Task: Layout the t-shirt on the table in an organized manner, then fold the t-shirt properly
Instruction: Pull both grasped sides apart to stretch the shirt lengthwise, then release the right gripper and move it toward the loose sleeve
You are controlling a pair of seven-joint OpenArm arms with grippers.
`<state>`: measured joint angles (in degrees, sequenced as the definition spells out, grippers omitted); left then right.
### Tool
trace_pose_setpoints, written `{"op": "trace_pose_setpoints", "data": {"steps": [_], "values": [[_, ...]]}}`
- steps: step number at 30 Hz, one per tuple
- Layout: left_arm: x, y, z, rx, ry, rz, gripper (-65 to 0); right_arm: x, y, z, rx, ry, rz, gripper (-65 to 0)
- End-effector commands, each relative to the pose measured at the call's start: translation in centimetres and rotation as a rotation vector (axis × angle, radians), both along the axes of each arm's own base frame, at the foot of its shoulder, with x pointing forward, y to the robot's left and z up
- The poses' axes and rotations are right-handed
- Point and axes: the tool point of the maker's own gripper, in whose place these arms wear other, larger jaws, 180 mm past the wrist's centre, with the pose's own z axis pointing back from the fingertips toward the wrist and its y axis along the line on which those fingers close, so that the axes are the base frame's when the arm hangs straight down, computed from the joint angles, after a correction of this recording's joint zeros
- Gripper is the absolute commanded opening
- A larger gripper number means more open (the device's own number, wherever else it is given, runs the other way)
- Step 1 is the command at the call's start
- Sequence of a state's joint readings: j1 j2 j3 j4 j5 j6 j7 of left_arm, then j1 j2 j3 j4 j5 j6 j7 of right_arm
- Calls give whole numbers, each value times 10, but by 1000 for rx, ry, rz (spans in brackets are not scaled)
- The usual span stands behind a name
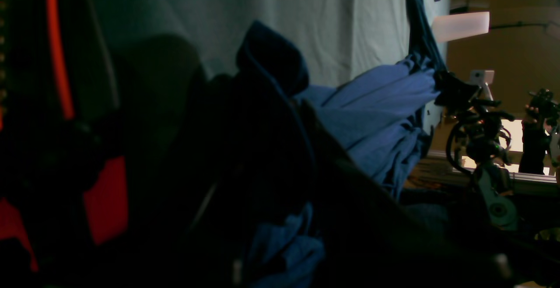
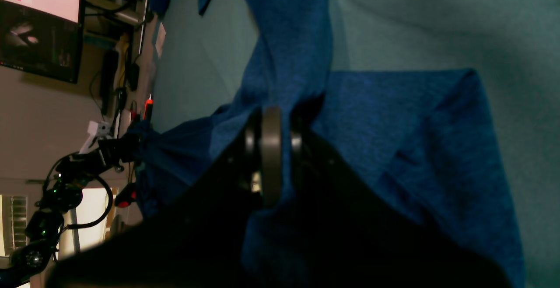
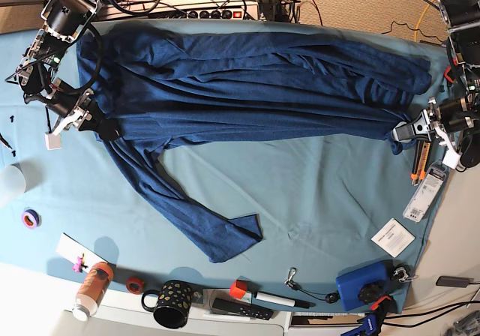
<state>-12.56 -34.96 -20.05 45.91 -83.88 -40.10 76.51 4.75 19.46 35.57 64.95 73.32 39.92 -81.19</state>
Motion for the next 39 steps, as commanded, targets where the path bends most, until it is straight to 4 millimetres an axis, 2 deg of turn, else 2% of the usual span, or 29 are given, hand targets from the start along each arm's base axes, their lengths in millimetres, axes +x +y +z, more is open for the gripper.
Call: {"op": "trace_pose_setpoints", "data": {"steps": [1,2,5,7,9,15,19,27,34,39], "values": [[11,13,17,16,-46,21,-650,11,-11,19,-16,-63,-19,-650],[11,13,17,16,-46,20,-613,11,-11,19,-16,-63,-19,-650],[11,13,17,16,-46,20,-437,11,-11,19,-16,-63,-19,-633],[11,14,17,16,-46,21,-373,11,-11,19,-15,-63,-19,-511],[11,13,17,16,-47,21,-370,11,-11,19,-15,-64,-19,-450],[12,13,17,16,-48,21,-370,11,-11,19,-15,-64,-19,-447],[11,14,17,16,-47,21,-370,11,-11,19,-16,-63,-19,-365],[11,14,17,16,-47,21,-370,11,-12,20,-21,-63,-20,-362],[11,13,17,16,-47,21,-370,6,-29,12,-118,-5,-15,-362],[13,14,18,14,-53,29,-370,5,-36,14,-139,-1,-16,-362]]}}
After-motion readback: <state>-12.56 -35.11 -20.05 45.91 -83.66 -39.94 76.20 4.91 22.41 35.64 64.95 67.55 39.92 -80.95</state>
